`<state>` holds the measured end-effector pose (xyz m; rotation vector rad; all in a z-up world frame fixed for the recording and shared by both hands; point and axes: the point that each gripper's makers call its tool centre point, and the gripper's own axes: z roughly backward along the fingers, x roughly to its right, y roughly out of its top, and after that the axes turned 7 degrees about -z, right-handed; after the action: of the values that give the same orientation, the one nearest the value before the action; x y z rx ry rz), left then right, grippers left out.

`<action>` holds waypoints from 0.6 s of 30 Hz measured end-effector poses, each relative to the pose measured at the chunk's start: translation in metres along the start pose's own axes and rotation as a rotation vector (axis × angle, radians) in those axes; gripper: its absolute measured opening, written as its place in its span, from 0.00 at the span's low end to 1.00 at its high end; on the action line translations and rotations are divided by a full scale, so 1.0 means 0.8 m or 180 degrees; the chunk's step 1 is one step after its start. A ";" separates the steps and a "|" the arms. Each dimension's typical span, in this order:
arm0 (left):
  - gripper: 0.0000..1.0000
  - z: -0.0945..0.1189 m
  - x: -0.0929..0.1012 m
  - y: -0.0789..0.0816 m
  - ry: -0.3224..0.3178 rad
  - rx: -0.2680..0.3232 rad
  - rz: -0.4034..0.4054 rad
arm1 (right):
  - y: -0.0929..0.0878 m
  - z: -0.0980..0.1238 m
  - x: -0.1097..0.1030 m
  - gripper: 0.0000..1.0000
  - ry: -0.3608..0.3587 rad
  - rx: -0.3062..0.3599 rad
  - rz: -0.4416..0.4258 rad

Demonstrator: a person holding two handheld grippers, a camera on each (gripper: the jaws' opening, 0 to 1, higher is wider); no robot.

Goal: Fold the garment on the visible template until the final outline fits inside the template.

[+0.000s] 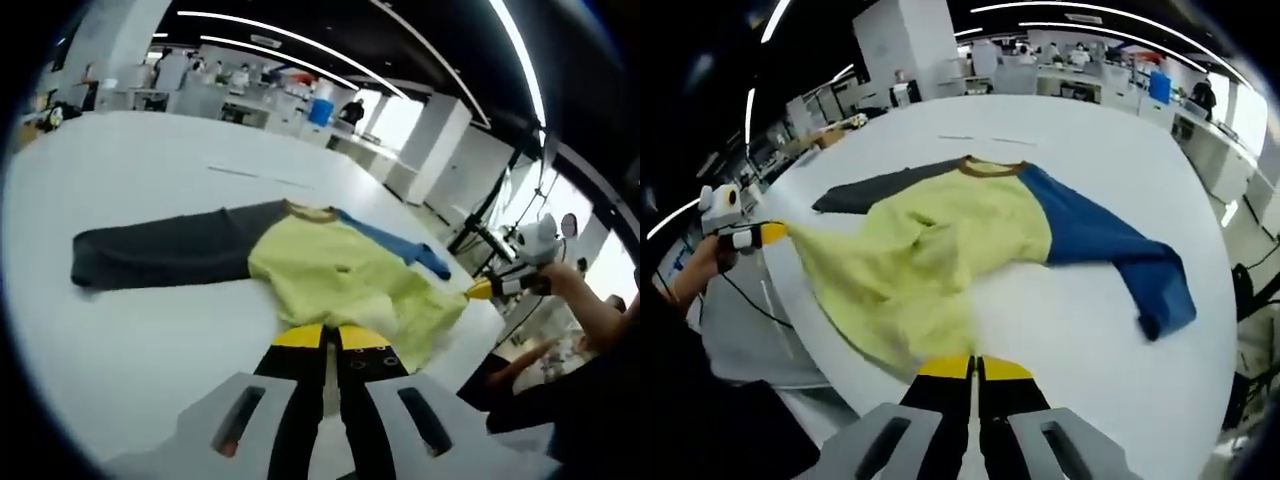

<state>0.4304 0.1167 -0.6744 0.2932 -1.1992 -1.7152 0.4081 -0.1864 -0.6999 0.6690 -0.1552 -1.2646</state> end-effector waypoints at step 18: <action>0.00 0.036 -0.022 -0.096 0.0209 -0.0685 0.0321 | -0.091 0.010 0.001 0.00 -0.0411 -0.0140 -0.0150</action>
<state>0.3759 0.1499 -0.7293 0.1546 -0.9564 -1.7156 0.3444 -0.2007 -0.7337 0.5562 -0.2184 -1.3535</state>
